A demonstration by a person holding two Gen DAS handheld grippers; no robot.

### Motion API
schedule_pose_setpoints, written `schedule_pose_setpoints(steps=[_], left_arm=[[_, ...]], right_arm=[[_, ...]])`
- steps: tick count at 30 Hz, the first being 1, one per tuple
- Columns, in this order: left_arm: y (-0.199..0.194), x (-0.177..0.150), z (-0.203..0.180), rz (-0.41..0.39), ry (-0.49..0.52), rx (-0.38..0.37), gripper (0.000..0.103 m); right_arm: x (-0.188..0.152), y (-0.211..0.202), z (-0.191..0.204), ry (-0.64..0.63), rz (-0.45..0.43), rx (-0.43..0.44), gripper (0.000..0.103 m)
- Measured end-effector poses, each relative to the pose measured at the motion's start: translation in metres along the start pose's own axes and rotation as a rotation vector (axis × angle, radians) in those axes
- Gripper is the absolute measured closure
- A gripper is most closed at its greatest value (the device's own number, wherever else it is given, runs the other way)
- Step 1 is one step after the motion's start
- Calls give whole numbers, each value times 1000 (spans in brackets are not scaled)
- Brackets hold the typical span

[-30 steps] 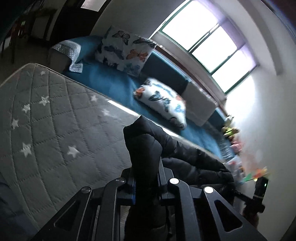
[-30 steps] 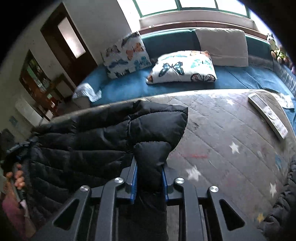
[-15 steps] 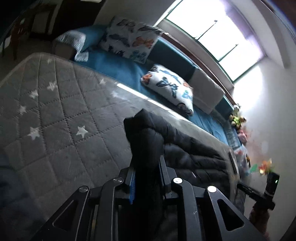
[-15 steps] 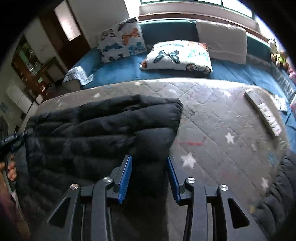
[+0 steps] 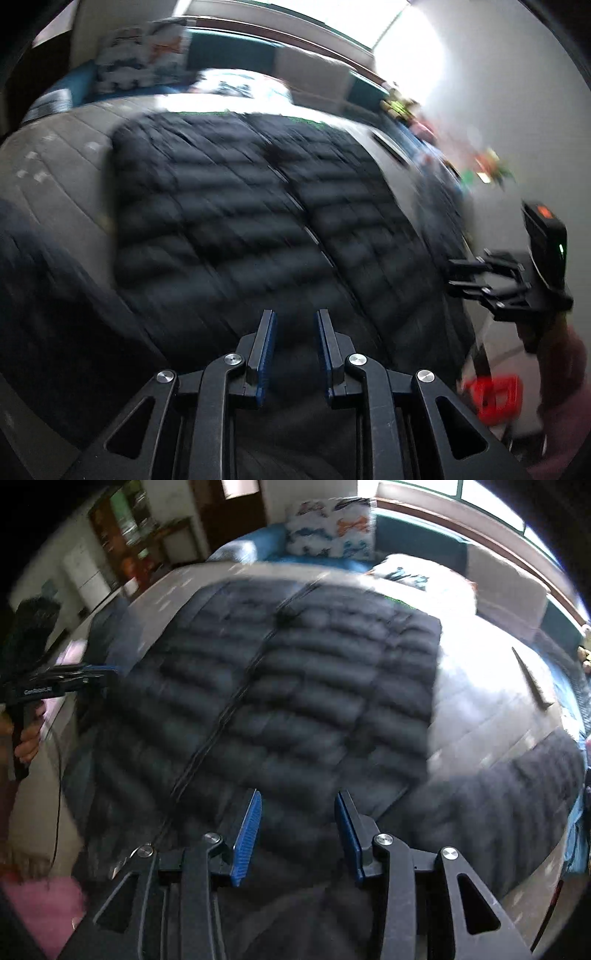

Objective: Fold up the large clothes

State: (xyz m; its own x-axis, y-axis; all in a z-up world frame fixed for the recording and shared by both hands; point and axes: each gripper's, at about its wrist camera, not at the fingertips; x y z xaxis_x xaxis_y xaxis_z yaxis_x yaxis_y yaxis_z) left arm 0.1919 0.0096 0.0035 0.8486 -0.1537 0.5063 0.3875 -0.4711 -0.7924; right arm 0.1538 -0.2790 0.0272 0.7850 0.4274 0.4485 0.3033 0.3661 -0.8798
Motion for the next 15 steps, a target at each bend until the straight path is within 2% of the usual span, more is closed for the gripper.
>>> schedule_pose_setpoints(steps=[6,8,9,10,12,13,15], left_arm=[[19,-84,-63,56,207,-27,79],[24,-109,-73,68,250,-44,68],[26,-118,-78,62,277,-29,58],[26,-129,-88,44,337,17,56],[25,-140,-102,34,416,83,56],[21,-143,-108,31,437,104,55],[11,-140,-111,13,422,89,55]], right_arm=[[-69,7,57,-141,8,71,58],[-91,17,72,-193,31,56,58],[-102,25,78,-224,32,19,58],[-111,32,82,-253,23,-23,58],[-120,32,86,-279,-27,-58,58],[-119,29,86,-280,-23,-64,57],[-115,20,84,-263,-19,-56,57]])
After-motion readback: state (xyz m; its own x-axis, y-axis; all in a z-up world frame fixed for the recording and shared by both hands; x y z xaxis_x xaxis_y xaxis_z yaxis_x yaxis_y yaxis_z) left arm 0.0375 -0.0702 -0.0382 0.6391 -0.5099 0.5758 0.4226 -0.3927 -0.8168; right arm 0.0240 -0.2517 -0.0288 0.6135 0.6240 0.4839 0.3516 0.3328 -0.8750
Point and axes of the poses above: each gripper's, at about its wrist camera, not at the fingertips, and y roughly the way its jaws point, z to its left, x to its top, and after that the axes turned 7 degrees about y, right-handed
